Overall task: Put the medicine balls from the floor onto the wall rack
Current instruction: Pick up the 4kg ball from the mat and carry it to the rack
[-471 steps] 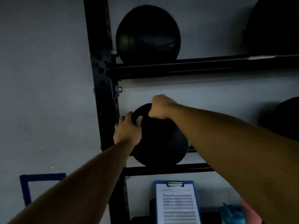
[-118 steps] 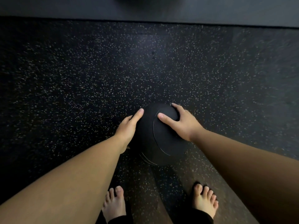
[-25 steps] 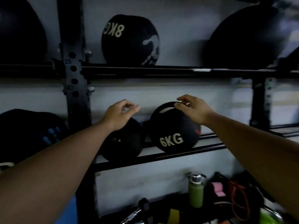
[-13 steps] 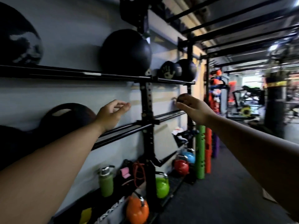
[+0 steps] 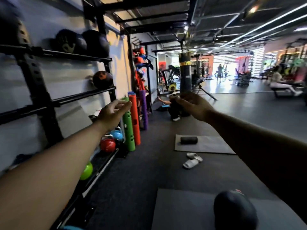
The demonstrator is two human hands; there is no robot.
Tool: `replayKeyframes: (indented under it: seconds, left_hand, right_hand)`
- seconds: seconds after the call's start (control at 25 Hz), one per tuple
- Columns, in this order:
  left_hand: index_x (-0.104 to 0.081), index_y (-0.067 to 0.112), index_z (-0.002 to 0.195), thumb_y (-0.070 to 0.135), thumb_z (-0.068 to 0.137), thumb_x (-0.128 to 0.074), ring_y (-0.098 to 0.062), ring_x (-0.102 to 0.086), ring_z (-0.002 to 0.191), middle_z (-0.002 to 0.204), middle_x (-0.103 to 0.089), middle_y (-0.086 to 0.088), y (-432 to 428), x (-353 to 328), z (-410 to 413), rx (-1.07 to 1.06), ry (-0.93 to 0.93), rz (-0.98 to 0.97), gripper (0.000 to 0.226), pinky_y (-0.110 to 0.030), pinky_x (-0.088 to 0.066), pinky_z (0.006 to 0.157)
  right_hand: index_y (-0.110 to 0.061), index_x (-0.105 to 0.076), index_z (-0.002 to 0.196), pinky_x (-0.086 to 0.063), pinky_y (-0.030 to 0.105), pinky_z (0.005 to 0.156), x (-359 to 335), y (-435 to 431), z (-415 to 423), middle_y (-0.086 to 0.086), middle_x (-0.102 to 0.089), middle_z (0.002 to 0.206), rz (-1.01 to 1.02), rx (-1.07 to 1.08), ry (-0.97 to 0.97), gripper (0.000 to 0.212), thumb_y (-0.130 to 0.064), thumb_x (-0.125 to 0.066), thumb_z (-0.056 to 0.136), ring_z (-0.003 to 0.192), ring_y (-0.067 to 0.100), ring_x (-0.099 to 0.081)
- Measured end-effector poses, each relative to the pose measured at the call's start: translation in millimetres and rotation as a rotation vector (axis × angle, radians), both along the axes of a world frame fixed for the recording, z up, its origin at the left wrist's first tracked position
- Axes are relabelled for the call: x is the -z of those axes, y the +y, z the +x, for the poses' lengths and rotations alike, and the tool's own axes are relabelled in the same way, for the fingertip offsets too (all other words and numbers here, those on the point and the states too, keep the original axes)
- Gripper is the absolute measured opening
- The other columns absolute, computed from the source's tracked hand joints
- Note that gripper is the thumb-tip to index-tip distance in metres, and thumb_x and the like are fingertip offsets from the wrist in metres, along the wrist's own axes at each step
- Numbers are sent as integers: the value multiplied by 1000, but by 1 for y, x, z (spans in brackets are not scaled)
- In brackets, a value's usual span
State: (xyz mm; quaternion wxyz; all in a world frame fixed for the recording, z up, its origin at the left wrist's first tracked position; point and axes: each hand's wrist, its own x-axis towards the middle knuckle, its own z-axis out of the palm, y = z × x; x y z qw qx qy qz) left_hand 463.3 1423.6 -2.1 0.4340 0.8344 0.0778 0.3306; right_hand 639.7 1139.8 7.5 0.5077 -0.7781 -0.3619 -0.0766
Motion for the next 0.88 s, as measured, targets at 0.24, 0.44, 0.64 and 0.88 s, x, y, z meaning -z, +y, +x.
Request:
replayKeyframes:
  seconds: [0.24, 0.44, 0.64, 0.88]
  left_hand:
    - [-67, 35, 101, 80, 64, -57, -15, -61, 109, 107, -69, 3, -140, 39, 103, 138, 49, -12, 59, -16, -46, 82]
    - [-67, 39, 101, 104, 53, -55, -19, -62, 113, 117, -69, -6, -212, 62, 171, 224, 144, 13, 81, -33, -46, 96]
    - [-65, 27, 113, 85, 68, -57, -21, -63, 120, 130, -68, -11, -262, 100, 254, 284, 258, -3, 74, -17, -46, 92]
    - [-63, 28, 117, 87, 59, -49, -7, -62, 98, 122, -67, -3, -282, 145, 375, 325, 297, -10, 84, -4, -44, 70]
  right_hand:
    - [-25, -63, 132, -52, 32, 86, 46, -152, 66, -2, -70, 111, -74, 146, 41, 48, -54, -68, 93, 100, 17, -66]
    - [-31, -57, 139, -55, 46, 99, 76, -230, 106, 7, -68, 129, -94, 234, 119, 89, -85, -55, 69, 114, 26, -66]
    - [-32, -58, 138, -51, 47, 104, 126, -273, 161, 5, -68, 128, -119, 299, 190, 76, -77, -60, 77, 115, 25, -67]
    - [-26, -59, 138, -49, 33, 95, 170, -299, 269, 9, -68, 125, -148, 356, 244, 57, -57, -66, 91, 111, 24, -66]
